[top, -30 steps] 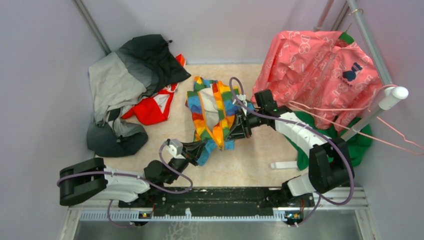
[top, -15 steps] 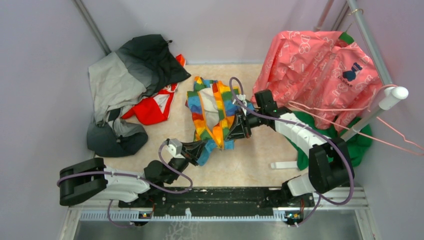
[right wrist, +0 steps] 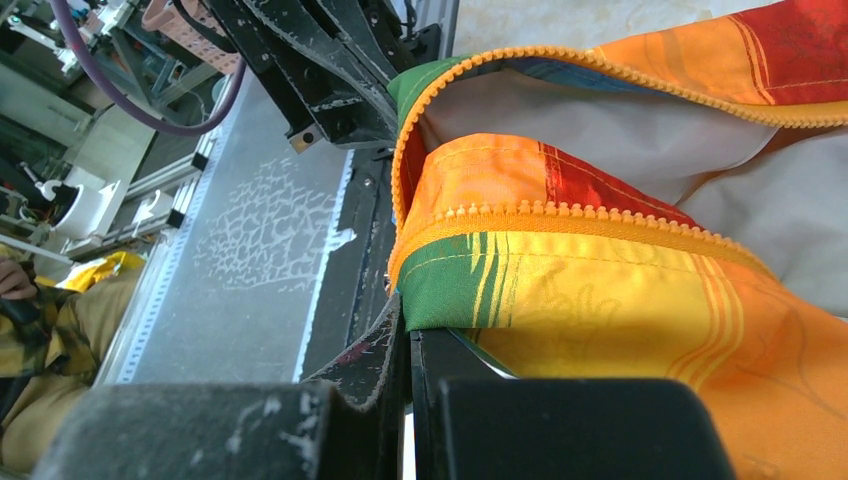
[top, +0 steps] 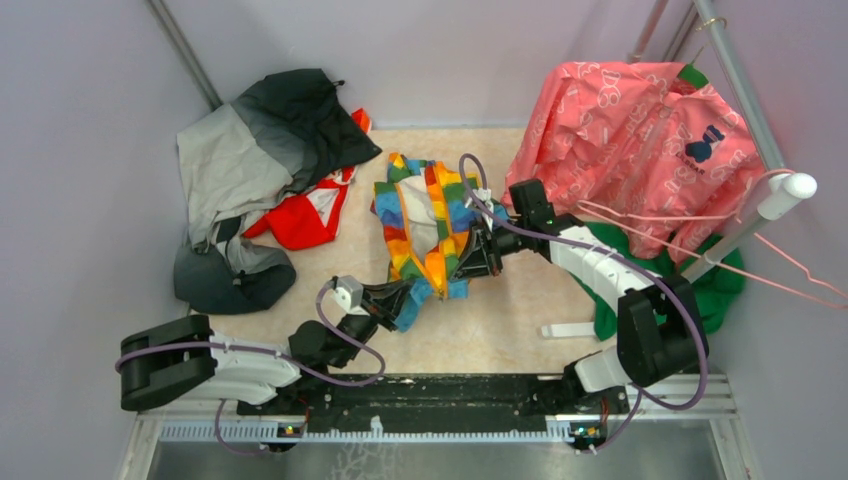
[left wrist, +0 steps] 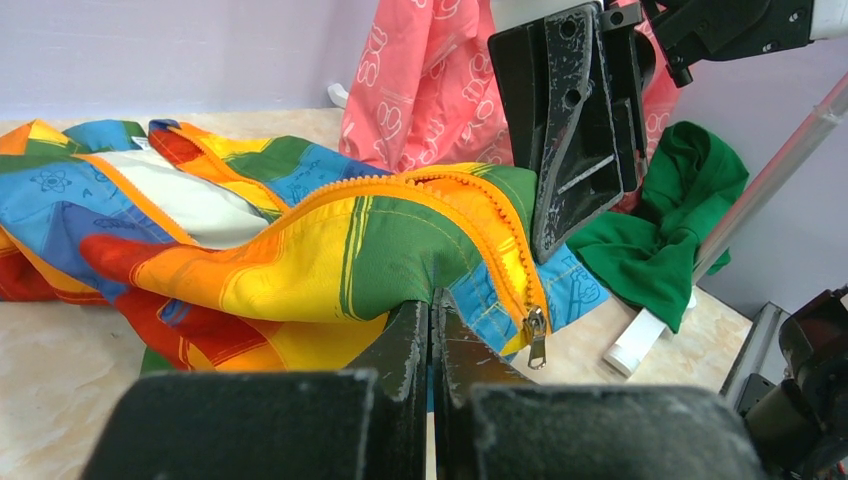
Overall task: Zip up the jacket
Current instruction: Insert the zipper into the jacket.
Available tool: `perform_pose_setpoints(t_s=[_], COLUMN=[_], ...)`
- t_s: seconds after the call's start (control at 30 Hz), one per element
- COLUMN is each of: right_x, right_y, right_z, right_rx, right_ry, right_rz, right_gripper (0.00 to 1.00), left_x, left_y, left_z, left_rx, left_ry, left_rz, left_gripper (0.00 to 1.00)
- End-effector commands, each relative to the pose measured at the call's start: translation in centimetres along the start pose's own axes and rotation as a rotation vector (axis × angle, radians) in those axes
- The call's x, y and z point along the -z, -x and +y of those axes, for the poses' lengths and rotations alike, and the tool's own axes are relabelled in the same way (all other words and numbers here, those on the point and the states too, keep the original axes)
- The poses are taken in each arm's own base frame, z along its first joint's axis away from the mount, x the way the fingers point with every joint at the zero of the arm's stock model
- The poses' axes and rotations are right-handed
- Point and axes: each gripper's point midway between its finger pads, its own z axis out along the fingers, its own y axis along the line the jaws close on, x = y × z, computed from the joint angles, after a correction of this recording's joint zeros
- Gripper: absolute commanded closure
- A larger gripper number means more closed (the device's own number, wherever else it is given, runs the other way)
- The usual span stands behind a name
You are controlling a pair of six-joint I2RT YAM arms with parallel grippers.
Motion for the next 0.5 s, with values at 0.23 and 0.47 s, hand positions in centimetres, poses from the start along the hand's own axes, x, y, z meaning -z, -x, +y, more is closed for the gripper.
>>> perform_pose_setpoints(t_s=[0.23,0.47], right_x=[0.06,0.05], right_y=[1.35,1.22], right_z=[0.69,0.51], right_rx=[0.049,0.05], right_ry=[0.026,0.017], right_rz=[-0.031,-0.029], right_gripper=[1.0,1.0], left_x=[-0.42,-0.35], left_y=[1.13,1.76], left_z=[-0.64,-0.42], left_rx=[0.061,0.074], left_ry=[-0.004,0.011], left_rz=[-0.052,-0.074], left_gripper=[1.0,1.0])
